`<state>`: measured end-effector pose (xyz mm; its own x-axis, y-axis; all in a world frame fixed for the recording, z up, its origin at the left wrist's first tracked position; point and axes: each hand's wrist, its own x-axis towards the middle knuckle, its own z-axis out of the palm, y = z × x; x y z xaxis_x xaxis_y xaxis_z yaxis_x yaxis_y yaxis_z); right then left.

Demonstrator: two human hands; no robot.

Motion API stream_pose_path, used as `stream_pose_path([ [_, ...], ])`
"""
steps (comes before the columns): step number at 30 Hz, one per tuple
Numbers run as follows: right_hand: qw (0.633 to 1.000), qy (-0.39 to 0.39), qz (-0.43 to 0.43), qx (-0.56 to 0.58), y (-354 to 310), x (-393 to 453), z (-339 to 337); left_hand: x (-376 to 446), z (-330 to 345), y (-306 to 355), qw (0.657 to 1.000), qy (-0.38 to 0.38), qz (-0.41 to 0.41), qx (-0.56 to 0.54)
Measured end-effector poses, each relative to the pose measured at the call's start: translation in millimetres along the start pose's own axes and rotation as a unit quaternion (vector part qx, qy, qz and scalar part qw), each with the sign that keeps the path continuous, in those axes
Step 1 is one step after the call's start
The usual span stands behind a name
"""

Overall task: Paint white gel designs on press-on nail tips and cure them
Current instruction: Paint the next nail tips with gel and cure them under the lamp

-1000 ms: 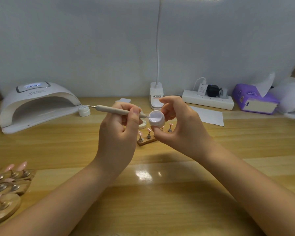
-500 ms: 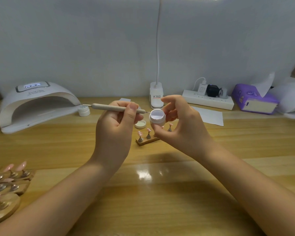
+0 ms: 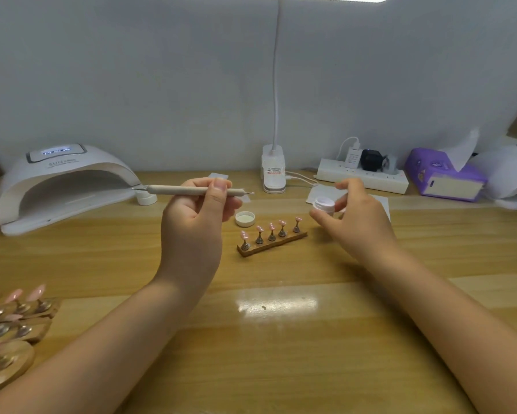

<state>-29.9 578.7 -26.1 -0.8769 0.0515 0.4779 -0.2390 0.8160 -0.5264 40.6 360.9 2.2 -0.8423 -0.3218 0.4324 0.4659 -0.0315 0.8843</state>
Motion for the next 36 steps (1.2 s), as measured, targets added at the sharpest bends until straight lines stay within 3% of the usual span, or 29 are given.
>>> stream_pose_path([
  [9,0.991,-0.072,0.101,0.04,24.5,0.7,11.2,1.9,-0.9,-2.0,1.0,0.007,-0.022,-0.017],
  [12,0.998,-0.029,0.051,-0.021,14.9,-0.5,6.4,2.5,-1.1,-2.0,0.999,0.01,-0.026,-0.022],
  [15,0.999,0.033,-0.009,0.001,0.0,-4.0,1.3,2.6,-0.8,-1.3,0.999,0.014,-0.026,-0.024],
  [20,0.995,-0.094,-0.027,-0.016,-13.3,-11.4,9.2,0.8,-1.0,0.0,0.999,0.019,-0.022,-0.024],
  [26,0.991,-0.097,-0.057,-0.072,-17.1,-13.9,23.5,-0.5,1.0,2.3,0.999,0.021,-0.022,-0.031],
  [36,0.991,-0.13,-0.023,-0.037,-20.2,-12.1,32.0,-3.0,4.2,1.9,0.999,0.018,-0.027,-0.034],
])
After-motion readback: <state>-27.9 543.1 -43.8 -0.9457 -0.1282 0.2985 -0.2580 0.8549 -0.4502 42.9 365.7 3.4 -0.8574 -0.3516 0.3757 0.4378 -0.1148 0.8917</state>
